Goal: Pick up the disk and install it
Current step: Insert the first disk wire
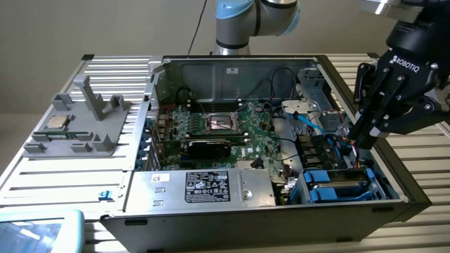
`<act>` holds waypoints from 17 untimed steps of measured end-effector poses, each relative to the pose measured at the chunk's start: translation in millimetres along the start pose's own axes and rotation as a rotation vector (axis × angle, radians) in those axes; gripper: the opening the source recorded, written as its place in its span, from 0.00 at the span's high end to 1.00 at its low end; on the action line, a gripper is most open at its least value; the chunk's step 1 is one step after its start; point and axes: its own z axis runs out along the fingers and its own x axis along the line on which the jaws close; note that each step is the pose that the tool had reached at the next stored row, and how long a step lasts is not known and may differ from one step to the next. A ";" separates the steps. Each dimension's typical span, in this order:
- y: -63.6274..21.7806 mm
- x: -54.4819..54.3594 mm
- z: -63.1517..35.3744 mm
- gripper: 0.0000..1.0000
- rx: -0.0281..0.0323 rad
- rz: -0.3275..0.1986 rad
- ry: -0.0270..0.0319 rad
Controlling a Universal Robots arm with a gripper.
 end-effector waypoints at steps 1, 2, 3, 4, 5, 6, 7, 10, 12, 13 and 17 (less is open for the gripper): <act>1.6 -0.2 0.4 0.75 0.0045 0.001 0.0017; 2.8 -1.0 0.8 0.75 0.0129 0.004 0.0027; 4.1 -2.3 1.2 0.75 0.0204 0.005 0.0029; 5.3 -3.9 1.6 0.75 0.0275 0.007 0.0028; 6.6 -5.6 2.1 0.75 0.0335 0.008 0.0029; 7.9 -7.2 2.8 0.75 0.0370 0.009 0.0034; 9.3 -8.3 3.5 0.75 0.0403 0.010 0.0051; 13.1 -10.6 5.7 0.75 0.0528 0.014 0.0097; 15.7 -12.9 7.6 0.75 0.0586 0.016 0.0103; 17.2 -14.2 8.9 0.75 0.0605 0.016 0.0101; 18.0 -19.7 13.0 0.75 0.0638 0.018 0.0153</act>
